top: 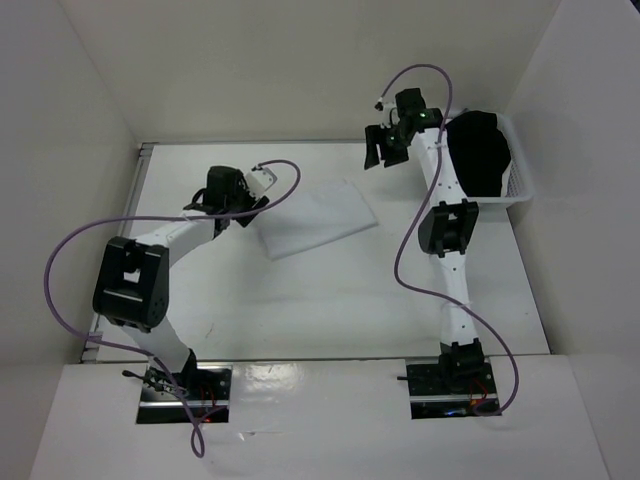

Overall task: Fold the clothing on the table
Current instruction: Fold the skirt

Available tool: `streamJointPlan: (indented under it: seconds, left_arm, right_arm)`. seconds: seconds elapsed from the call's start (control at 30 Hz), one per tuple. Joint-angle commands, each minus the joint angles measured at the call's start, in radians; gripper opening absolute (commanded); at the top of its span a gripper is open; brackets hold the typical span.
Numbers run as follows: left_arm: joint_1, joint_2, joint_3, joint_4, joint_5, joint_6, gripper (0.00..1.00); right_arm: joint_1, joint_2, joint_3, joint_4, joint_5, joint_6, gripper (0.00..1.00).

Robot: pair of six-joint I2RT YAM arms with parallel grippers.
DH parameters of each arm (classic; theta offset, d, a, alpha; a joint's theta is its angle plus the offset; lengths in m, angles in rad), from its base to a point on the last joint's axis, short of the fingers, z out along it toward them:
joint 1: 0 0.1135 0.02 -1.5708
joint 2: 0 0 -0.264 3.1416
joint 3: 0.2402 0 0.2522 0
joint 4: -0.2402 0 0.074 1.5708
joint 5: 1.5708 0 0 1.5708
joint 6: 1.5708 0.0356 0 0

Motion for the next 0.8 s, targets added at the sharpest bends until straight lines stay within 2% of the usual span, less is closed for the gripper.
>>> streamJointPlan:
  seconds: [0.0,0.17,0.2,0.3,0.33,0.43,0.57,0.7,0.77]
  left_arm:
    - [0.026,-0.123,-0.033,-0.021,0.02,-0.061,0.75]
    - [0.064,-0.287,0.007,-0.166,0.029,-0.147,0.85]
    - [0.079,-0.334,0.018,-0.188,0.029,-0.162,0.91]
    - [0.103,-0.411,0.071,-0.291,0.045,-0.227,1.0]
    - [0.115,-0.424,0.087,-0.318,0.057,-0.24,1.0]
    - [0.126,-0.433,0.124,-0.412,0.115,-0.283,1.0]
    - [0.115,-0.364,0.124,-0.434,0.163,-0.296,1.0]
    - [0.104,-0.22,0.127,-0.401,0.223,-0.285,1.0]
    - [0.115,-0.119,0.154,-0.401,0.298,-0.285,1.0]
  right_arm:
    - [0.008,-0.075,-0.038,-0.098,-0.06,-0.038,0.72]
    - [0.056,-0.186,-0.231,-0.099,-0.051,-0.073,0.75]
    - [0.056,-0.228,-0.261,-0.099,-0.051,-0.083,0.75]
    - [0.079,-0.339,-0.502,0.014,-0.04,-0.083,0.77]
    - [0.079,-0.447,-0.687,0.144,-0.02,-0.074,0.79]
    - [0.106,-0.63,-0.978,0.352,0.064,-0.073,0.85]
    - [0.116,-0.693,-1.117,0.397,0.055,-0.073,0.85]
    - [0.116,-0.735,-1.204,0.415,0.064,-0.073,0.85]
    - [0.116,-0.747,-1.235,0.426,0.077,-0.073,0.85]
